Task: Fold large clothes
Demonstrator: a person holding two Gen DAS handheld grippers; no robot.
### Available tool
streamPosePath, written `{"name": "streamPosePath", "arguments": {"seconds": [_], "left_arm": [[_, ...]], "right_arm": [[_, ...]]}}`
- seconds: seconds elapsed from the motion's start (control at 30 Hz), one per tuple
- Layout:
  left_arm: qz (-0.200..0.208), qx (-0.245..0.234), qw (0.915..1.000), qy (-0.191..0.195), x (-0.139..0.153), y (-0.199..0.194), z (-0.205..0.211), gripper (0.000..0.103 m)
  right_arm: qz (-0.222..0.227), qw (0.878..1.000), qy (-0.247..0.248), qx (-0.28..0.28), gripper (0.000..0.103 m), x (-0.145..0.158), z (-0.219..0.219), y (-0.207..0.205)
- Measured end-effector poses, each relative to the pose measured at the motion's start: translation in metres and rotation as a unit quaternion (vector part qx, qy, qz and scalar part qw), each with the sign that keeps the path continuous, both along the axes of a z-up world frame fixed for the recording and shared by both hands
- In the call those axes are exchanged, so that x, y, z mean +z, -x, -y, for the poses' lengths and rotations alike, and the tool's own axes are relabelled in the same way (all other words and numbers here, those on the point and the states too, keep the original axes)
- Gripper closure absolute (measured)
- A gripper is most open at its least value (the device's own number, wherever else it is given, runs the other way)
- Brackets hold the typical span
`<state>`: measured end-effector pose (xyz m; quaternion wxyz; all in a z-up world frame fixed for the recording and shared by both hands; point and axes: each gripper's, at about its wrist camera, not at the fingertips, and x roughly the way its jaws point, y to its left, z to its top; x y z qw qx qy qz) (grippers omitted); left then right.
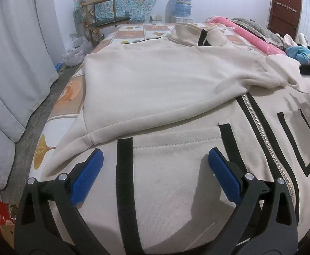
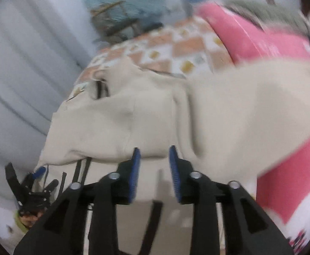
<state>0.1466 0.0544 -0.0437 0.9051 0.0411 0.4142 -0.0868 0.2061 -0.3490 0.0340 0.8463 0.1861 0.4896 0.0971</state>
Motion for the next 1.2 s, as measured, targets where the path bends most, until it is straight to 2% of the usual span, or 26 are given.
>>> {"name": "streamPosePath", "arguments": {"seconds": [0.07,0.2,0.33,0.43,0.5,0.6,0.63,0.7,0.8,0.83,0.9,0.97,1.03,1.07,1.1,1.13,1.2], "left_arm": [[0.001,0.000,1.0000,0.000,0.000,0.000,0.000,0.007],[0.003,0.000,1.0000,0.001,-0.001,0.002,0.000,0.007],[-0.004,0.015,0.9998,-0.009,0.004,0.002,-0.001,0.007],[0.062,0.024,0.9978,-0.010,0.030,0.016,-0.007,0.007],[0.088,0.015,0.9957,-0.025,0.042,0.021,-0.006,0.007],[0.107,-0.010,0.9924,-0.061,0.050,0.023,0.000,0.007],[0.107,-0.021,0.9922,-0.060,0.052,0.023,0.001,0.007],[0.099,-0.049,0.9926,-0.049,0.052,0.021,0.003,0.007],[0.086,-0.079,0.9899,-0.081,0.043,0.013,0.017,0.010],[0.087,-0.085,0.9880,-0.095,0.039,0.009,0.021,0.013],[0.083,-0.096,0.9845,-0.121,0.031,0.001,0.028,0.031],[0.063,-0.095,0.9855,-0.126,0.022,-0.011,0.030,0.036],[0.042,-0.089,0.9876,-0.122,0.015,-0.021,0.028,0.047],[0.033,-0.087,0.9889,-0.116,0.012,-0.025,0.026,0.053],[0.035,-0.087,0.9900,-0.105,0.012,-0.026,0.023,0.058],[0.032,-0.088,0.9907,-0.099,0.011,-0.027,0.022,0.064],[0.037,-0.092,0.9899,-0.101,0.012,-0.026,0.023,0.090]], "right_arm": [[-0.015,1.000,-0.022,-0.008,0.060,-0.012,0.008,-0.001],[-0.031,0.999,-0.026,0.000,0.056,-0.024,0.003,-0.011],[-0.048,0.998,-0.034,0.003,0.056,-0.033,-0.008,-0.028],[-0.070,0.997,-0.044,-0.006,0.056,-0.038,-0.015,-0.034],[-0.076,0.995,-0.062,-0.011,0.056,-0.039,-0.017,-0.034],[-0.093,0.987,-0.128,-0.030,0.053,-0.043,-0.016,-0.027],[-0.103,0.980,-0.167,-0.035,0.051,-0.048,-0.015,-0.024],[-0.117,0.972,-0.202,-0.037,0.049,-0.056,-0.017,-0.023],[-0.122,0.971,-0.195,-0.058,0.049,-0.064,-0.016,-0.028],[-0.120,0.970,-0.198,-0.067,0.049,-0.066,-0.014,-0.029],[-0.114,0.967,-0.210,-0.083,0.049,-0.070,-0.011,-0.033],[-0.101,0.966,-0.220,-0.094,0.051,-0.072,-0.010,-0.036],[-0.092,0.966,-0.219,-0.098,0.061,-0.073,-0.011,-0.035],[-0.090,0.966,-0.219,-0.100,0.071,-0.074,-0.011,-0.035],[-0.086,0.967,-0.221,-0.096,0.087,-0.077,-0.013,-0.036],[-0.084,0.968,-0.219,-0.090,0.093,-0.077,-0.014,-0.036],[-0.072,0.975,-0.195,-0.078,0.095,-0.073,-0.022,-0.037]]}}
